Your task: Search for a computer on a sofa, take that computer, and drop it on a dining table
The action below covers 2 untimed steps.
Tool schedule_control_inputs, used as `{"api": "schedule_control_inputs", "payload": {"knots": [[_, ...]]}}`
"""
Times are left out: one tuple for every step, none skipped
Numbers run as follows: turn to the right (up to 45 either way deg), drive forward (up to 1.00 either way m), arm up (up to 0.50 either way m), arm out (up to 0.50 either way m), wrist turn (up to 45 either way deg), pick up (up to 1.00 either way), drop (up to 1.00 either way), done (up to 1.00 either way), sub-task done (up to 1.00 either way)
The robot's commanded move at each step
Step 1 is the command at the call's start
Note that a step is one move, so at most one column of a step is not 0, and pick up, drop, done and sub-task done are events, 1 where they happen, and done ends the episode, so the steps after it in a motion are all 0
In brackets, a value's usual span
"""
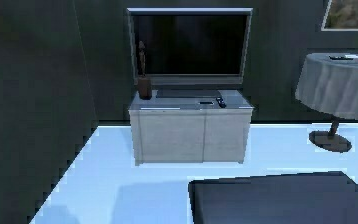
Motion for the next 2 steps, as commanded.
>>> {"api": "schedule_control_inputs", "payload": {"knots": [[45.0,0.0,0.0,0.0,0.0,0.0,0.0,0.0,0.0],[42.0,0.0,0.0,0.0,0.0,0.0,0.0,0.0,0.0]]}}
